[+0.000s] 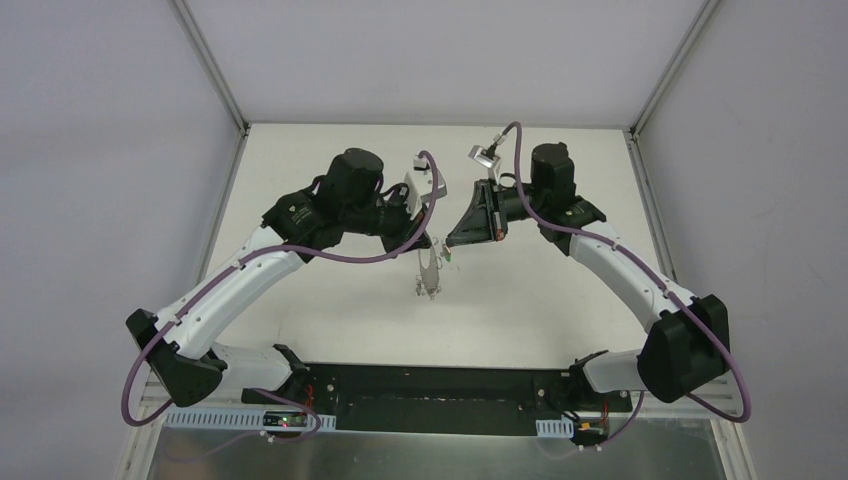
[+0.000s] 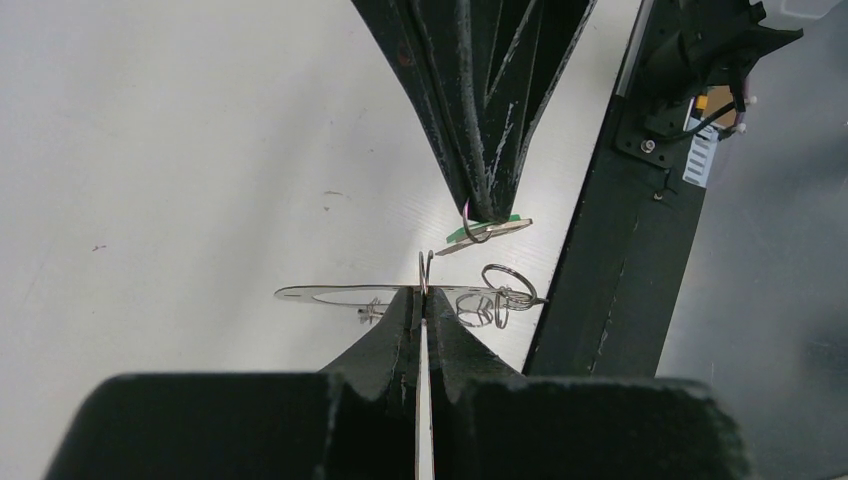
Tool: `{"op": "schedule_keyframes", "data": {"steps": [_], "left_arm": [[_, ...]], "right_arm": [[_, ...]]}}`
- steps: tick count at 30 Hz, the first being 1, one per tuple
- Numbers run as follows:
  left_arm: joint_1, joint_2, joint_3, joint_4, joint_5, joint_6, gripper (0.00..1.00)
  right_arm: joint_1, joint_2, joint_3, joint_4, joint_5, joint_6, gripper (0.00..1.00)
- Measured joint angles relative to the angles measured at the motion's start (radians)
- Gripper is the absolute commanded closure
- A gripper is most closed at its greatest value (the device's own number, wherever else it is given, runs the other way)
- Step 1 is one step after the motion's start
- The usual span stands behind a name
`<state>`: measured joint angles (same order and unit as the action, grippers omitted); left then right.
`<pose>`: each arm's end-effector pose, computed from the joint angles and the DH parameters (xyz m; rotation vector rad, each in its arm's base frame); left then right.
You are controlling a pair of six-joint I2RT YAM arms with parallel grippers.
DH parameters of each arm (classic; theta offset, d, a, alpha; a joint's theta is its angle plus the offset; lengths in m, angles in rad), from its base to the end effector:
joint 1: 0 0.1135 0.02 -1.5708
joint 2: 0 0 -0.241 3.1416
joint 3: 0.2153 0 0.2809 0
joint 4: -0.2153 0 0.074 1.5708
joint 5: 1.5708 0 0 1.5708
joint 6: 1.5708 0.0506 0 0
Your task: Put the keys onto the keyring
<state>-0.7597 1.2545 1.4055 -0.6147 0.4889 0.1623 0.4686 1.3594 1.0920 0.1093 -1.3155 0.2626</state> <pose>0.2109 -0.2331 0.3901 1.2021 1.7056 -0.8667 0.2774 0.1953 0.3208 -1.2039 1.4715 1.6295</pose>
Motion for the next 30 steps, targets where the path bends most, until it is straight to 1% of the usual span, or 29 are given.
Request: {"op": "schedule_keyframes", "data": {"steps": [13,30], "left_arm": [[-0.006,0.008,-0.007,0.011,0.020,-0.002,1.00],[-0.008,0.010,-0.023,0.026,0.030,-0.013,1.00]], "right_arm": [[0.000,0.001,-0.044,0.017,0.023,-0.004,1.00],[0.000,0.001,-0.045,0.022,0.026,-0.005,1.00]]}}
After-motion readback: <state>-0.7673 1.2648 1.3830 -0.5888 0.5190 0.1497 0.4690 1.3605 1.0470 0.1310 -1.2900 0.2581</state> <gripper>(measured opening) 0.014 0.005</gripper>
